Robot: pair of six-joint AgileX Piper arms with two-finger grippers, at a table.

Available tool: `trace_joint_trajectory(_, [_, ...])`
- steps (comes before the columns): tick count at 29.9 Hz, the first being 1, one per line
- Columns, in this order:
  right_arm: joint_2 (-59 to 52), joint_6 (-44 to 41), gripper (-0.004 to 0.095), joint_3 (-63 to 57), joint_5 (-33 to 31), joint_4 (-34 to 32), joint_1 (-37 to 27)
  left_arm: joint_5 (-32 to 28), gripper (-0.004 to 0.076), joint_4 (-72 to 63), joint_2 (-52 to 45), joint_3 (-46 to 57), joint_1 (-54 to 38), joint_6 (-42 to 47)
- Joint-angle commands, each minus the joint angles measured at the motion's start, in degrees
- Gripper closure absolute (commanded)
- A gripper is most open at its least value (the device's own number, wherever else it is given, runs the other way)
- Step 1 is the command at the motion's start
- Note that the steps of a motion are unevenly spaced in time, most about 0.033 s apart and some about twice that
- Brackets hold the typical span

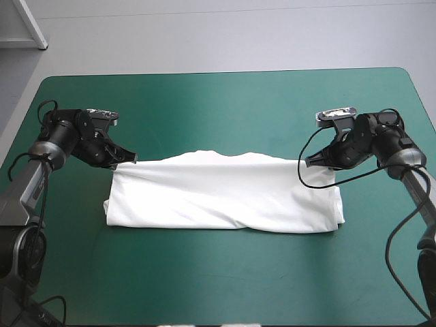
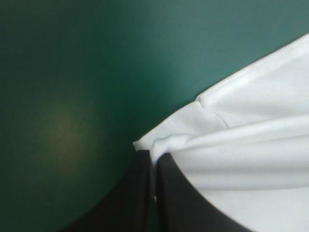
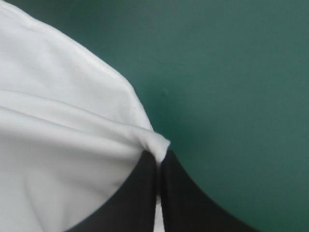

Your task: Fold the cloth

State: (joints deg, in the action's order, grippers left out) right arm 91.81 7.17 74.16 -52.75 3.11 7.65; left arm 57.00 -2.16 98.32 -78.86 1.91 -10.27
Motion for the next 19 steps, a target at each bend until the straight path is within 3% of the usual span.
trace_joint_trajectory(1, [-0.6,0.0,0.0908,1.9,3.7,-1.7,-0.2,-2.7,0.0705,-0.4,-0.7,-2.2,0.1,-1.0])
trace_joint_trajectory(5, [0.3,-0.5,0.0854,1.9,4.5,-1.7,-0.2,-3.9,0.0699,-2.3,0.2,-2.2,0.1,-1.1])
trace_joint_trajectory(7, [0.3,-0.5,0.0737,2.0,4.7,-1.7,-0.2,-4.2,0.0661,-3.5,0.2,-2.2,0.1,-2.0])
trace_joint_trajectory(9, [0.3,-0.5,0.0576,2.9,4.0,-1.7,-0.2,-3.8,0.0575,-3.8,0.2,-2.9,0.1,-3.1])
trace_joint_trajectory(11, [0.3,-0.5,0.0391,4.2,3.5,-1.7,-0.2,-2.6,0.0452,-3.7,0.2,-4.2,0.1,-3.6])
trace_joint_trajectory(13, [0.3,-0.8,0.0269,6.2,2.5,-2.0,-0.2,-0.7,0.03,-2.5,0.2,-6.3,0.1,-3.6])
trace_joint_trajectory(15, [0.3,-0.8,0.0245,8.3,0.8,-2.7,-0.2,1.2,0.0199,-0.5,0.2,-9.0,0.1,-3.2])
trace_joint_trajectory(19, [0.2,-1.0,0.0301,14.5,-5.4,-5.4,-0.2,5.8,0.0202,-1.0,-0.4,-14.8,0.1,-2.3])
